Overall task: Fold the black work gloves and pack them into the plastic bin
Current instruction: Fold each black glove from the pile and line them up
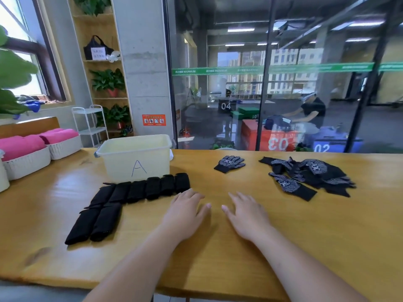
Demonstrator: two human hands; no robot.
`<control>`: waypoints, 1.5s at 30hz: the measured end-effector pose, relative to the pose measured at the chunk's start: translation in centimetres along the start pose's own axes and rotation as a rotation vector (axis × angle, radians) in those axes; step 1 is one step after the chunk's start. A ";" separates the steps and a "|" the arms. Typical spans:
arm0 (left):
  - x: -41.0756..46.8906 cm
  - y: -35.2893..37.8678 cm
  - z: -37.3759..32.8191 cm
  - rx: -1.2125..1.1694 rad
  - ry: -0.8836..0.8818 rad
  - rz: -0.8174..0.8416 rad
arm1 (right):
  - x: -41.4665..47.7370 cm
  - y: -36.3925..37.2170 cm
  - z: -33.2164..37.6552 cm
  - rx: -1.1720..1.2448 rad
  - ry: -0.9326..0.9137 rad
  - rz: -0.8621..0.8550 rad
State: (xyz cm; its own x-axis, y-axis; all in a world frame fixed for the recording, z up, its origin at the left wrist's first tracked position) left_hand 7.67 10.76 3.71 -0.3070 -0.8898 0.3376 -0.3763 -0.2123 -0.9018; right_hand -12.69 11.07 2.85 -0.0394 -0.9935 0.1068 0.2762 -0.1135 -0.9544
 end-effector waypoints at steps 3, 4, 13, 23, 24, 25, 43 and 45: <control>2.0 1.7 -2.8 0.008 0.047 0.034 | 0.0 -0.6 -3.2 -0.023 0.050 -0.005; 2.6 2.3 -3.7 0.009 0.065 0.048 | 0.0 -0.7 -4.2 -0.032 0.063 -0.008; 6.9 6.9 -10.4 0.037 0.259 0.091 | 1.9 -1.7 -11.8 -0.117 0.225 -0.094; 9.5 9.2 -8.9 -0.079 0.195 -0.043 | 3.8 -0.6 -11.2 -0.191 0.274 -0.186; 9.6 9.2 -8.8 -0.093 0.180 -0.047 | 3.7 -0.3 -10.1 -0.188 0.220 -0.202; 9.7 9.2 -8.8 -0.105 0.168 -0.049 | 3.7 0.0 -9.1 -0.177 0.161 -0.220; 8.6 8.6 -8.3 -0.232 0.287 0.018 | 3.4 -1.0 -9.0 0.050 -0.084 -0.252; 8.4 8.9 -8.8 -0.151 0.316 0.051 | 3.2 -1.6 -9.7 0.102 -0.057 -0.284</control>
State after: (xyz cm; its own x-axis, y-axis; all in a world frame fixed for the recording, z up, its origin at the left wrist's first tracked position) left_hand -5.95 4.97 0.85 -0.5749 -0.7240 0.3812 -0.4717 -0.0874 -0.8774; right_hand -22.58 8.20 2.01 -0.0758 -0.9203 0.3838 0.3571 -0.3845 -0.8513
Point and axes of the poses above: each hand's wrist, its own x-axis towards the middle knuckle, its own y-axis out of the palm, z = x × y, the point moved 4 cm from there along x, towards the middle knuckle, and after that the axes turned 4 degrees about y, right-handed, at the moved point
